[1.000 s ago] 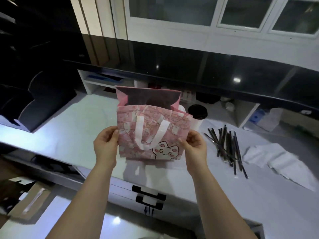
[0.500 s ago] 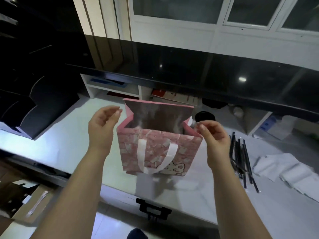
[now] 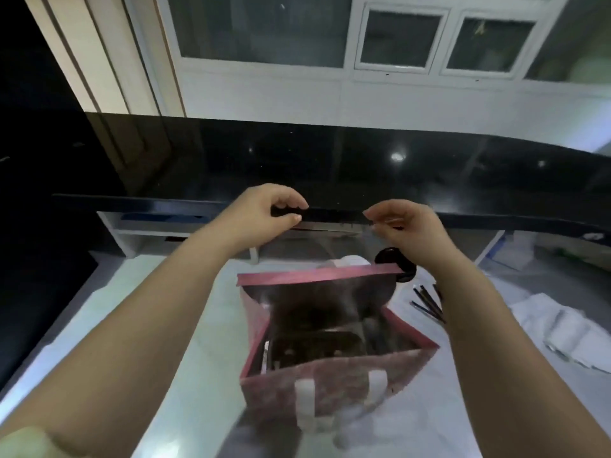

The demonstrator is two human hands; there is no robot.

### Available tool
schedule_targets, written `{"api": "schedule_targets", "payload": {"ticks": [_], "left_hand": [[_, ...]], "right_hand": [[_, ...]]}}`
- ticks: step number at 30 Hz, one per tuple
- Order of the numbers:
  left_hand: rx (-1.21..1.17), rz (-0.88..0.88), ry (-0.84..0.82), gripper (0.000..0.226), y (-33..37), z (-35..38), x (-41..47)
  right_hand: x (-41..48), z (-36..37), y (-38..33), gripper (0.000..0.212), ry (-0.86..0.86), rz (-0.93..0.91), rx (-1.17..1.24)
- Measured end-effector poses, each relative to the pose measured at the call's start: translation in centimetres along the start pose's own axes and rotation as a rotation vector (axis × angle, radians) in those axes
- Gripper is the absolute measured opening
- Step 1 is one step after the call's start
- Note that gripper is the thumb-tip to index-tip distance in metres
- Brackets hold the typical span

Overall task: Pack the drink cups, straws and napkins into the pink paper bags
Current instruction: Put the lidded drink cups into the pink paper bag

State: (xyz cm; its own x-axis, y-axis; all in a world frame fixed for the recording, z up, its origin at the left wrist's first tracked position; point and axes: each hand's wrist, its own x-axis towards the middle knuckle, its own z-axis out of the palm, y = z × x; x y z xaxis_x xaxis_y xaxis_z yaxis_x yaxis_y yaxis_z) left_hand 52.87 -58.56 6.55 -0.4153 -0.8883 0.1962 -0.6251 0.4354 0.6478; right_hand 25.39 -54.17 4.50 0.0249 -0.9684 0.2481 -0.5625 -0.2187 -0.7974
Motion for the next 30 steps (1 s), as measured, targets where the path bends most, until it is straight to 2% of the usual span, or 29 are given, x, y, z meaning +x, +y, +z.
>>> {"api": "schedule_targets", "payload": {"ticks": [6,10,13,17,20,24,27,30], "left_hand": [[0.280,0.217,-0.383,0.027,-1.1,2.3,5.0],[0.479,0.365,-0.504,0.035,-3.0,4.6,6.6],[0.542,0.451,-0.508,0.039,-4.2,5.1,7.1],[0.518,0.501,-0.475,0.041,-5.3,5.4,7.6],[0.549,0.532,-0.451,0.042,-5.7,6.0,7.8],[0.546,0.548,-0.430,0.042,-6.2,6.6,7.9],[0.521,0.559,-0.398,0.040,-6.7,6.7,7.8],[0.510,0.567,-0.371,0.038,-7.0,7.0,7.5]], "right_hand": [[1.4,0.4,1.5,0.030,-0.144,0.139,-0.292],[2.1,0.6,4.0,0.041,-0.326,0.166,-0.478],[3.2,1.1,5.7,0.052,-0.437,0.197,-0.603],[4.3,3.1,7.0,0.064,-0.611,0.102,-0.730],[5.1,4.0,7.4,0.071,-0.657,0.119,-0.694],[5.7,4.2,7.3,0.068,-0.708,0.112,-0.595],[5.8,4.5,7.2,0.082,-0.829,0.133,-0.659],[5.8,5.3,7.7,0.084,-0.892,0.122,-0.675]]}}
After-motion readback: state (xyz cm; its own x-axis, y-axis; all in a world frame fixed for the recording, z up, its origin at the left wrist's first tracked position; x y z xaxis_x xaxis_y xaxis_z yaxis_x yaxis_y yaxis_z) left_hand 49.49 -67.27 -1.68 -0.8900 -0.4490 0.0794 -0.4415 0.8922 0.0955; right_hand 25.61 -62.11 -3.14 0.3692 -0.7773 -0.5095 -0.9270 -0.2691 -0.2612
